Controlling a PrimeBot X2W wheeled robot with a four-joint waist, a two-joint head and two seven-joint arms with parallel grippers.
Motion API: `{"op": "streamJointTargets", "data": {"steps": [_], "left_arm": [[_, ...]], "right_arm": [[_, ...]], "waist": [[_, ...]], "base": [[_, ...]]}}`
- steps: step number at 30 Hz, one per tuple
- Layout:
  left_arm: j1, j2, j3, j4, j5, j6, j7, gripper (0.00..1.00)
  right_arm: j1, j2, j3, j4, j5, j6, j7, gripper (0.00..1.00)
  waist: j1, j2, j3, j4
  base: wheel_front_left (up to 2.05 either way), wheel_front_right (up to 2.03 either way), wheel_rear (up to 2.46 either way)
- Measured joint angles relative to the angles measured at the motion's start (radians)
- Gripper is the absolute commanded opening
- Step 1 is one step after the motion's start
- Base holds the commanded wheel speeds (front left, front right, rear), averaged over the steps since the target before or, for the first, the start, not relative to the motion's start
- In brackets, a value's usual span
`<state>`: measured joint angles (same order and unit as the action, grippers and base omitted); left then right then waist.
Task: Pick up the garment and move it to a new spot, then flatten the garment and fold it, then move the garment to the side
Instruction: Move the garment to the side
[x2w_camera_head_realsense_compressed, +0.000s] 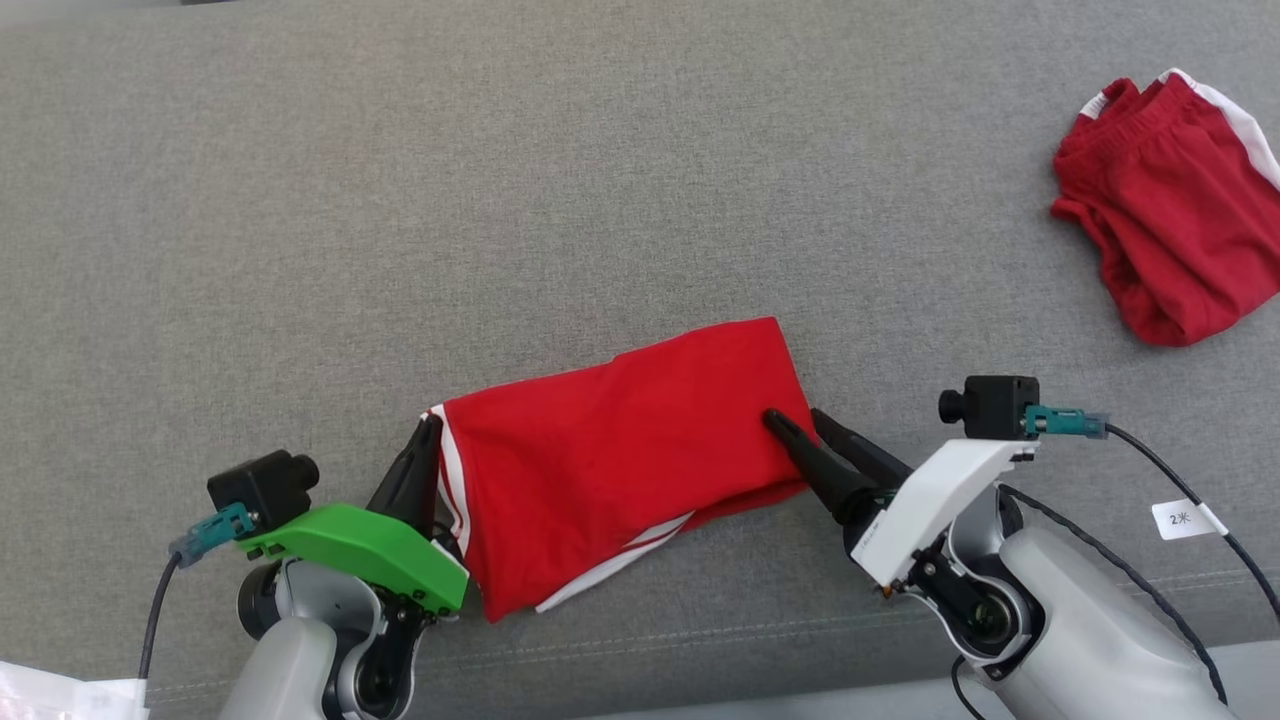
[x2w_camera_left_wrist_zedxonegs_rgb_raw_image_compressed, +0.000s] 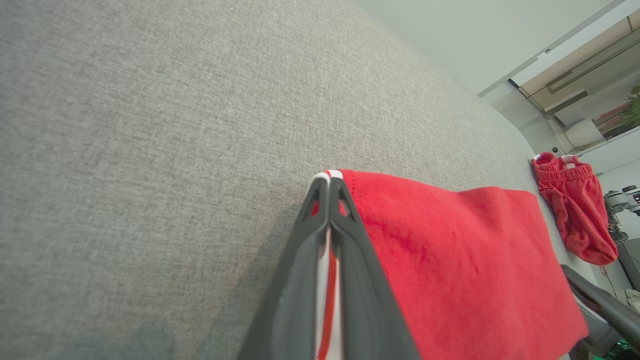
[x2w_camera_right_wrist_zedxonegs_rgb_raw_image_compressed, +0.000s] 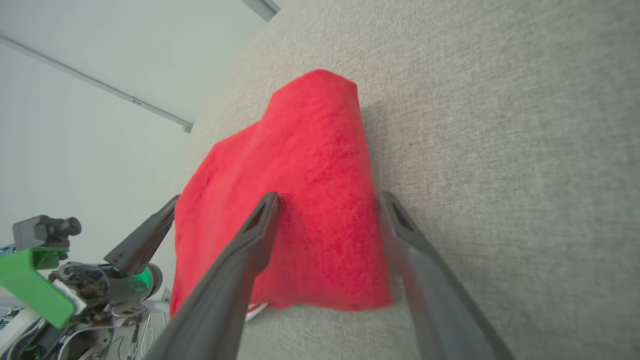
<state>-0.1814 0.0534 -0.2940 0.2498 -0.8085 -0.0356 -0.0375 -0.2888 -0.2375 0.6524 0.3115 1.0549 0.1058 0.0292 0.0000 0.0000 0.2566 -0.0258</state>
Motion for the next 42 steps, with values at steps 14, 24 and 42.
{"op": "streamJointTargets", "data": {"steps": [14, 24, 42], "left_arm": [[-0.004, -0.003, -0.007, 0.029, -0.007, -0.008, -0.018, 0.00], [-0.005, -0.004, -0.006, 0.043, -0.007, -0.008, -0.026, 0.00], [-0.024, -0.004, -0.014, 0.065, -0.007, -0.010, -0.035, 0.00]], "right_arm": [[-0.014, 0.034, -0.003, 0.062, 0.074, 0.008, 0.030, 0.00], [-0.036, 0.012, -0.003, 0.091, 0.077, 0.017, 0.038, 0.36], [-0.036, 0.067, -0.022, 0.075, 0.290, 0.017, 0.133, 1.00]], "waist": [[0.0000, 0.0000, -0.006, 0.007], [0.0000, 0.0000, -0.005, 0.001], [0.0000, 0.0000, -0.005, -0.007]], "base": [[0.00, 0.00, 0.00], [0.00, 0.00, 0.00], [0.00, 0.00, 0.00]]}}
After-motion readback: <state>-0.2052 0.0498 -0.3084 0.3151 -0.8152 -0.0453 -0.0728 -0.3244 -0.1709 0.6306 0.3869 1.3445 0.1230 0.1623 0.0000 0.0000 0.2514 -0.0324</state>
